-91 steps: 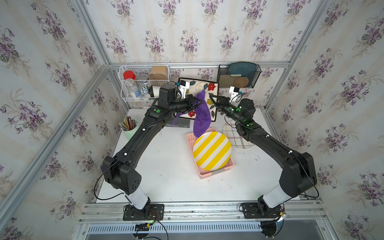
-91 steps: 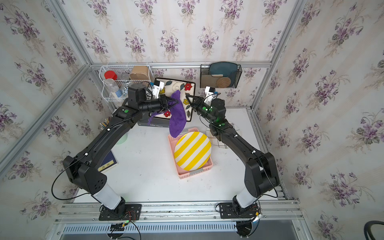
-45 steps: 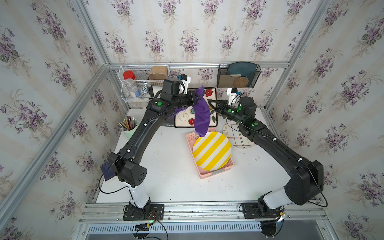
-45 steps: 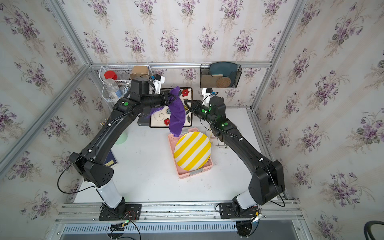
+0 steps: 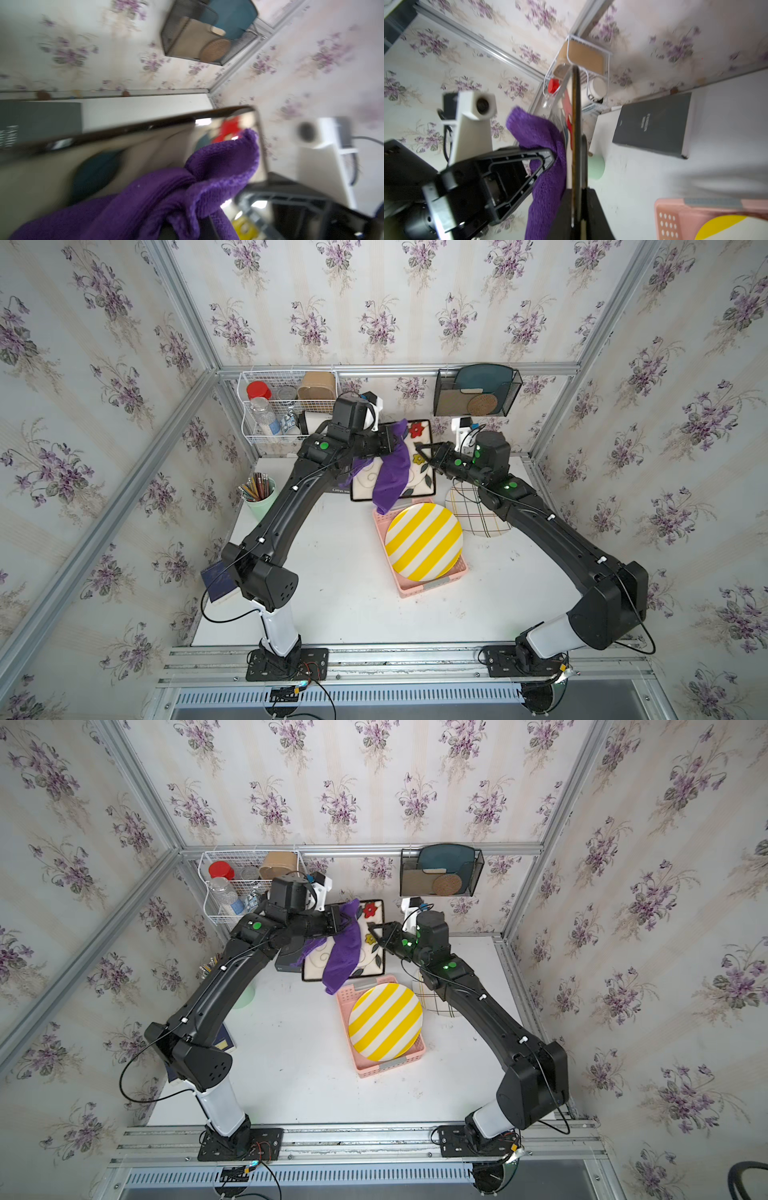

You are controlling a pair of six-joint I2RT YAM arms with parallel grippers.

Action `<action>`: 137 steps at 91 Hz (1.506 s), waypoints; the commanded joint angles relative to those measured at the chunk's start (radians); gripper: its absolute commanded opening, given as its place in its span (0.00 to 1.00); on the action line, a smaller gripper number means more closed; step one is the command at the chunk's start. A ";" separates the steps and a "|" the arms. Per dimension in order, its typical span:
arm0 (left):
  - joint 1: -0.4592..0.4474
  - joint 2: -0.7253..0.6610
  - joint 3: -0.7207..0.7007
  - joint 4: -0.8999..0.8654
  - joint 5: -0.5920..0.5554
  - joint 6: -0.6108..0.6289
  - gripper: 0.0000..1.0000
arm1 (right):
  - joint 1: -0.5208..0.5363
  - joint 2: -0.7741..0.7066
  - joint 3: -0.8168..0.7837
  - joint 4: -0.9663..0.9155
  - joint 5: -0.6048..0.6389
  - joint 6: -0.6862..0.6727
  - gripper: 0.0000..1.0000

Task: Wipe the wet plate dry
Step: Wipe the plate with towel.

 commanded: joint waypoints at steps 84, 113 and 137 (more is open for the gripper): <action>0.095 0.038 0.038 -0.094 0.212 0.110 0.00 | 0.069 -0.011 -0.017 0.359 -0.133 0.046 0.00; 0.114 -0.026 -0.048 0.072 0.334 -0.119 0.00 | -0.173 -0.070 -0.051 0.545 -0.144 0.223 0.00; 0.272 -0.077 -0.190 0.562 0.609 -0.708 0.00 | -0.211 -0.137 -0.186 0.677 -0.156 0.286 0.00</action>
